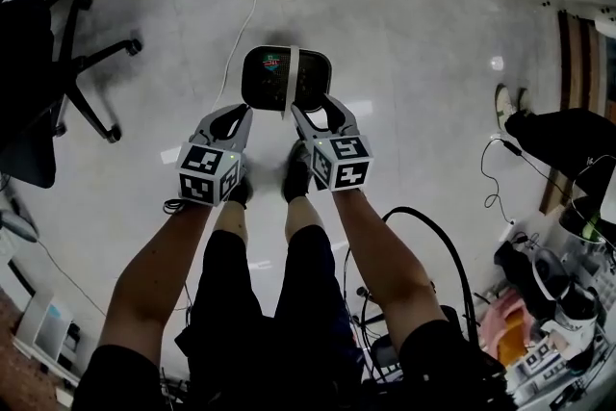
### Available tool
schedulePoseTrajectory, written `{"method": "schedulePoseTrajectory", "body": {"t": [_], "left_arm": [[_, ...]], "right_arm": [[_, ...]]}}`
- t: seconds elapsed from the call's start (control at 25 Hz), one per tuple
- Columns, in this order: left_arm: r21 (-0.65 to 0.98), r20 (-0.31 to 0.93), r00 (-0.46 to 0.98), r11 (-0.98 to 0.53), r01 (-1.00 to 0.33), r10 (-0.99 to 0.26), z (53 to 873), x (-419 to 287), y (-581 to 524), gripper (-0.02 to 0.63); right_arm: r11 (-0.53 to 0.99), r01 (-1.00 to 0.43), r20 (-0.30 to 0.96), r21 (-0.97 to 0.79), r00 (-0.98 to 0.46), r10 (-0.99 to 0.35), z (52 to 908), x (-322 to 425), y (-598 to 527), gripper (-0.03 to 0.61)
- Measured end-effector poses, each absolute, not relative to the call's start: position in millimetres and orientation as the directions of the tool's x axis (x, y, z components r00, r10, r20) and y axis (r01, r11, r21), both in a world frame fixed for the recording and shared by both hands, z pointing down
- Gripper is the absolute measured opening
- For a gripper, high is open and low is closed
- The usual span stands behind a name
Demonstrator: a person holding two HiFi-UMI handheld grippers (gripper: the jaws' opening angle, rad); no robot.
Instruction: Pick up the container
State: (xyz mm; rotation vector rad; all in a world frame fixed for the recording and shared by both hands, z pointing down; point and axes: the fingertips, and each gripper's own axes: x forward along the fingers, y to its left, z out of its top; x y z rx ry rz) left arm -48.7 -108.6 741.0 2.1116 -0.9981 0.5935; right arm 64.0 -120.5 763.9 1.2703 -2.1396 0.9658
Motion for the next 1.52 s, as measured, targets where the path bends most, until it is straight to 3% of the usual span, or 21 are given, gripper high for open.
{"method": "schedulePoseTrajectory", "body": {"t": [0.28,0.44,0.88,1.28,1.32,1.44,1.52], "left_arm": [[0.401,0.678,0.588,-0.448,-0.799,-0.442,783.8,-52.9,-110.1,0.034],[0.399,0.689,0.579,-0.439,-0.805,-0.436,804.2,-57.2,-117.0,0.109],[0.442,0.7,0.578,-0.381,-0.812,-0.419,839.2,-57.3,-121.3,0.109],[0.379,0.711,0.538,-0.398,-0.835,-0.453,844.7,-63.8,-117.5,0.109],[0.379,0.711,0.535,-0.391,-0.839,-0.457,843.9,-64.1,-116.2,0.109],[0.388,0.708,0.537,-0.383,-0.838,-0.458,841.8,-63.8,-114.8,0.109],[0.401,0.706,0.55,-0.388,-0.83,-0.447,839.5,-62.9,-111.6,0.109]], "right_arm": [[0.321,-0.89,0.718,-0.322,-0.451,-0.53,810.7,45.5,-123.7,0.215],[0.286,-0.902,0.74,-0.324,-0.43,-0.518,835.3,43.6,-123.9,0.215],[0.246,-0.91,0.753,-0.335,-0.415,-0.51,879.1,32.7,-131.5,0.215],[0.136,-0.948,0.815,-0.287,-0.317,-0.485,912.4,44.9,-131.2,0.212],[0.137,-0.951,0.822,-0.278,-0.309,-0.478,913.9,46.3,-130.0,0.204],[0.119,-0.96,0.839,-0.255,-0.281,-0.467,914.8,50.1,-129.6,0.074],[0.089,-0.959,0.846,-0.268,-0.279,-0.455,915.0,50.3,-127.7,0.063]]}}
